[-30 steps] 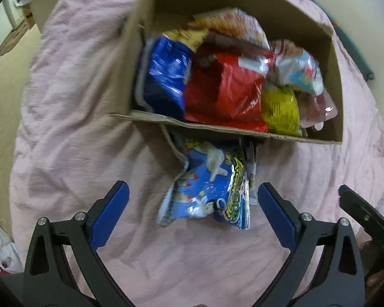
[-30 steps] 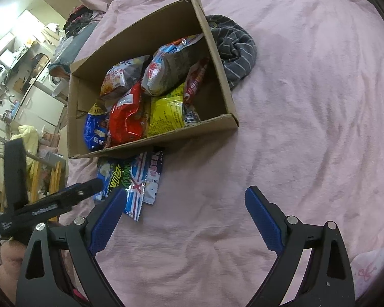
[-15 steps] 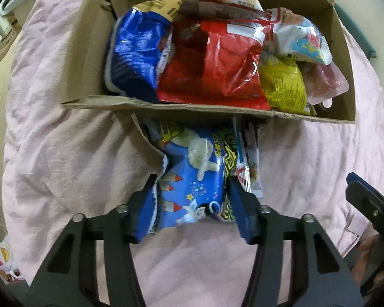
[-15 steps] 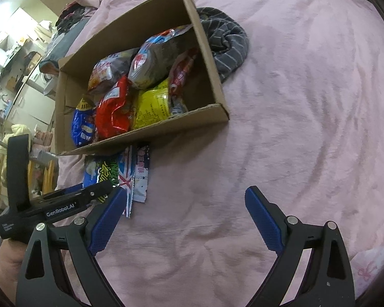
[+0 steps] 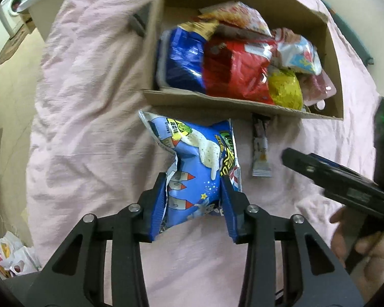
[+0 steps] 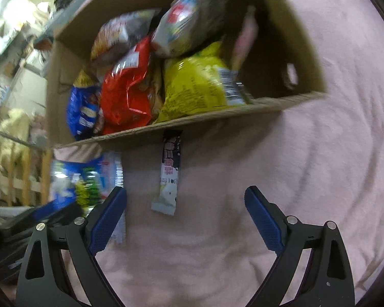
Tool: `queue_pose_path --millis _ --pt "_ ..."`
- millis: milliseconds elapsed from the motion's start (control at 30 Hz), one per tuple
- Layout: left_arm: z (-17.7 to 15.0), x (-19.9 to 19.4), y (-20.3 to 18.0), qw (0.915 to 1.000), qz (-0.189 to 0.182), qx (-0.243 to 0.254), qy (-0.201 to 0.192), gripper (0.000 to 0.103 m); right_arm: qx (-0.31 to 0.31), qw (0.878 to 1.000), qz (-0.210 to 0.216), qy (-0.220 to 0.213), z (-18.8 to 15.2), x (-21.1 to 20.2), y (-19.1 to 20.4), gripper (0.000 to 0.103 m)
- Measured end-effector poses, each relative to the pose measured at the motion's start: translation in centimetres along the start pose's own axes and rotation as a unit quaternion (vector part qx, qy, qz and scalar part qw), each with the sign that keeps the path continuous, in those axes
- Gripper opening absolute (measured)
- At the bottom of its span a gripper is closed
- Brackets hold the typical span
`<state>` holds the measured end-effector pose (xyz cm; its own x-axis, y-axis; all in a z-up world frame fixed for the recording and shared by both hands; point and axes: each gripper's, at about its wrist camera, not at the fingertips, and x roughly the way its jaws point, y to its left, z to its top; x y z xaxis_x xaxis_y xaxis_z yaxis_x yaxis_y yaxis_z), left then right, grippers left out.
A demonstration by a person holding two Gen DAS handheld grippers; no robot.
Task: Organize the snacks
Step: 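Grasp the white stick packet with the right gripper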
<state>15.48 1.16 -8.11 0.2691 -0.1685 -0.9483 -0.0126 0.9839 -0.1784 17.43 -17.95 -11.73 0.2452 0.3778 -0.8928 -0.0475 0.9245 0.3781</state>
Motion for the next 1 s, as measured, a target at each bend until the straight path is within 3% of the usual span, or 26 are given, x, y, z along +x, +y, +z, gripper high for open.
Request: queue_pose_path --millis 100,433,533,633,700,767,800,1000 --pt "-0.1 -0.7 1.4 0.9999 0.005 -0.006 -0.009 0.036 -0.025 0.999 -0.02 0.002 0.5 1.3 1.4 0.086" --pt "-0.4 -1.8 4.9 0.9983 0.024 -0.048 -0.024 0.036 -0.075 0.995 -0.055 0.016 1.6 5.3 4.7 0.08" --pt "-0.3 -2.1 4.8 0.998 0.025 -0.05 -0.03 0.036 -0.092 0.992 -0.081 0.025 1.3 6.4 4.8 0.073" --pt "-0.3 -1.9 4.7 0.9982 0.026 -0.047 -0.028 0.036 -0.11 0.989 -0.099 0.025 1.0 6.7 4.7 0.06" --pt "-0.3 -1.7 4.6 0.9982 0.029 -0.044 -0.028 0.036 -0.116 0.987 -0.105 0.022 0.7 6.3 4.7 0.047" --pt "-0.3 -1.6 4.5 0.9982 0.032 -0.042 -0.028 0.036 -0.115 0.987 -0.107 0.021 0.6 6.0 4.3 0.023" --pt "-0.3 -1.7 4.4 0.9981 0.034 -0.042 -0.029 0.036 -0.114 0.987 -0.108 0.02 0.6 5.8 4.0 0.019" --pt "-0.3 -1.6 4.1 0.9978 0.04 -0.042 -0.032 0.036 -0.095 0.992 -0.085 0.02 -0.5 4.0 1.6 0.019"
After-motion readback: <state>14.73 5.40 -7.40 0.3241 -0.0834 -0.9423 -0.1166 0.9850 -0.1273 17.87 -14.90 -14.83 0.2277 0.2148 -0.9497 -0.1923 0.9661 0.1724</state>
